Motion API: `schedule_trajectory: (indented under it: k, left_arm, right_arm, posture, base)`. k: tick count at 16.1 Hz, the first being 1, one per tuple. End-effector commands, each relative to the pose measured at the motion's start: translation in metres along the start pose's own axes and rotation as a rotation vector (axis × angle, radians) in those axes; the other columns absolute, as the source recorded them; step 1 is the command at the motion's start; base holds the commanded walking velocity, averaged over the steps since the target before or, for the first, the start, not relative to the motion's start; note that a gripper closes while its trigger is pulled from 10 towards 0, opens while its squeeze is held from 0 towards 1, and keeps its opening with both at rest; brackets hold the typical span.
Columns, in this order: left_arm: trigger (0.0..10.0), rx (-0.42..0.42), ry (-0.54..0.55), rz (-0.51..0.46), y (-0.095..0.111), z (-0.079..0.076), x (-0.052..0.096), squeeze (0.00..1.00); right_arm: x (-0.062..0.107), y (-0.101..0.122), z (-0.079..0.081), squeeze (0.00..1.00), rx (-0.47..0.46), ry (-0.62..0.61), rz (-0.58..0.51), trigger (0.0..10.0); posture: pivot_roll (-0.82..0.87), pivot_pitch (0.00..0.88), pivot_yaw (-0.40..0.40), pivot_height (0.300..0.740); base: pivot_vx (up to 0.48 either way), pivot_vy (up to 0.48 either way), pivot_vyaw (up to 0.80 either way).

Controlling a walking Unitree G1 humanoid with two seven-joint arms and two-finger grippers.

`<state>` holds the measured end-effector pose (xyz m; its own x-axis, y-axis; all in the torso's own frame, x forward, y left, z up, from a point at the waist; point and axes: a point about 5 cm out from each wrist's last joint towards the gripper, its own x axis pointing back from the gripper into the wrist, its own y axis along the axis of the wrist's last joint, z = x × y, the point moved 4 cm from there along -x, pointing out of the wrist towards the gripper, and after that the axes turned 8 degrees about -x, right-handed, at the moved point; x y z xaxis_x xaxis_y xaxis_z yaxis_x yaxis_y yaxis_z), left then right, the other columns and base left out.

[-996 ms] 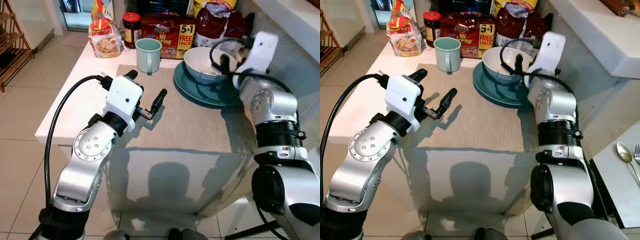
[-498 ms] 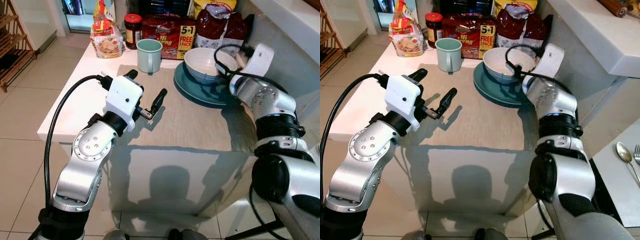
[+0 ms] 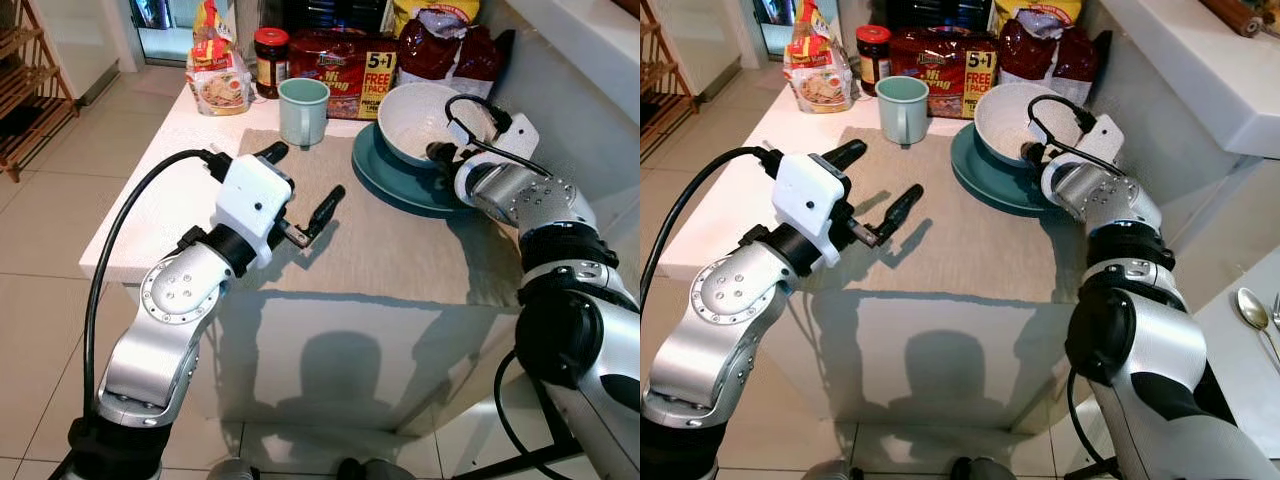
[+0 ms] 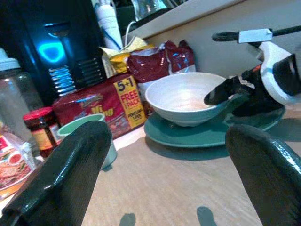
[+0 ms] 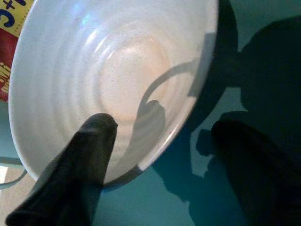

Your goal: Setting the table

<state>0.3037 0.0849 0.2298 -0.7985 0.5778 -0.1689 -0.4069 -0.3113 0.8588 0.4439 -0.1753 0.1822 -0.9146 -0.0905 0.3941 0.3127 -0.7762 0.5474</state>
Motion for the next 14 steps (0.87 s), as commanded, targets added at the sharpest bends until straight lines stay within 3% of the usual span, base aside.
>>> schedule_trajectory:
  k: [1, 14]
  left_arm:
    - [10.0, -0.008, -0.018, -0.009, 0.0034, -0.0026, 0.0001, 0.00]
    - [10.0, -0.016, -0.019, -0.007, 0.0040, -0.0008, -0.0015, 0.00]
  right_arm:
    - [0.0015, 0.0079, 0.0043, 0.00, -0.031, 0.014, -0.012, 0.0]
    - [0.0009, 0.0113, 0.0048, 0.00, -0.041, 0.022, -0.025, 0.0]
  posture:
    - [0.11, 0.042, -0.091, 0.740]
    - [0.11, 0.044, -0.088, 0.740]
  base:
    - [0.000, 0.000, 0.00]
    - [0.000, 0.000, 0.00]
